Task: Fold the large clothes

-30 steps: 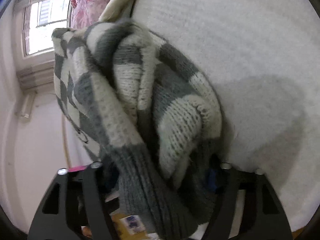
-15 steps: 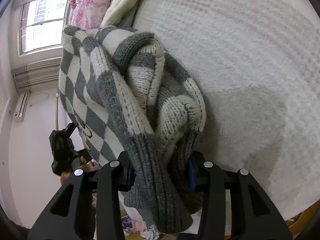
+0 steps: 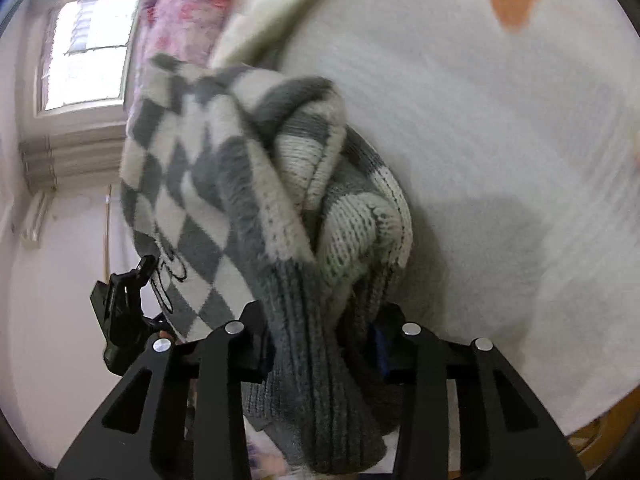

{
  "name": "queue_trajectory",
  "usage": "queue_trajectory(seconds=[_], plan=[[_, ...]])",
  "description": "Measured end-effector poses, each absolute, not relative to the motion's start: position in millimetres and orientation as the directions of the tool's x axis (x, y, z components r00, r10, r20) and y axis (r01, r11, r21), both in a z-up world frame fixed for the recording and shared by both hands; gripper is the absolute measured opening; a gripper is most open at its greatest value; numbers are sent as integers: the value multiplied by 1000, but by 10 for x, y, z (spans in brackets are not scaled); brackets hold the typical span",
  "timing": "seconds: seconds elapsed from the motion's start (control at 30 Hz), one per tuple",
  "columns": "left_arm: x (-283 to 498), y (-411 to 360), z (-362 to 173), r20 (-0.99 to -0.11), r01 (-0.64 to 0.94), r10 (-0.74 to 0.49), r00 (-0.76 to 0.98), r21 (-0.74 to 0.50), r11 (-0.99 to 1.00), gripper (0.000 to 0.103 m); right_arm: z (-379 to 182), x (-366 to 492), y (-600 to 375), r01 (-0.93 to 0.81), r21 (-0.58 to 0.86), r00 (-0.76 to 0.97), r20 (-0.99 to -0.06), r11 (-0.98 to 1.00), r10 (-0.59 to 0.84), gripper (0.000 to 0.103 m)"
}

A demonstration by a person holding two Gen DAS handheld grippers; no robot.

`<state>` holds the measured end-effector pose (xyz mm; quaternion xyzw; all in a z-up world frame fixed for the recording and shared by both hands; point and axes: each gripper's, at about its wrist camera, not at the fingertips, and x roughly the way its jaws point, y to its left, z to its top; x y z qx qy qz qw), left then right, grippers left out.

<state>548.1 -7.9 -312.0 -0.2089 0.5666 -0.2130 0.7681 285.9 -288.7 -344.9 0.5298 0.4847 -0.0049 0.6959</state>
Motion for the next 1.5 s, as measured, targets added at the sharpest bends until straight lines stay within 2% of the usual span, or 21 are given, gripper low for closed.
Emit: queue_trajectory(seconds=[0.17, 0.33, 0.6, 0.73, 0.83, 0.9, 1.1, 1.17, 1.27, 1.33, 1.5], plan=[[5254, -335, -2961, -693, 141, -665, 277, -655, 742, 74, -2985, 2845, -3288, 472, 693, 554, -714, 546, 428, 33], [5128, -1040, -3093, -645, 115, -732, 218, -728, 676, 74, -2657, 2622, -3842, 465, 621, 551, -761, 631, 343, 33], [4934, -2503, -3361, -613, 184, -788, 55, -769, 612, 74, -2701, 1782, -4756, 617, 501, 504, -844, 607, 184, 33], [4676, -2920, -3558, -679, 231, -734, -18, -717, 658, 78, -3121, 1546, -4999, 716, 415, 400, -903, 561, 157, 36], [4542, -2929, -3589, -707, 304, -708, -10, -676, 671, 82, -3444, 1649, -4932, 750, 263, 249, -962, 607, 110, 41], [4561, -2925, -3569, -720, 307, -694, -7, -662, 683, 85, -3469, 1738, -4864, 742, 197, 202, -977, 640, 66, 49], [4573, -2800, -3214, -774, 396, -627, 90, -550, 736, 89, -3397, 1880, -4710, 724, 59, 89, -996, 687, -9, 56], [4597, -2688, -3163, -799, 390, -590, 119, -508, 767, 90, -3269, 1954, -4607, 696, -29, 47, -995, 718, -86, 58], [4609, -2475, -3169, -829, 366, -537, 157, -456, 811, 90, -3051, 2108, -4371, 636, -97, 51, -985, 766, -167, 59], [4606, -2314, -3182, -835, 349, -524, 167, -447, 824, 90, -2951, 2212, -4145, 594, -106, 86, -977, 797, -194, 64], [4552, -1701, -3211, -859, 293, -464, 217, -396, 870, 90, -2749, 2479, -3537, 481, -144, 190, -946, 865, -263, 64]])
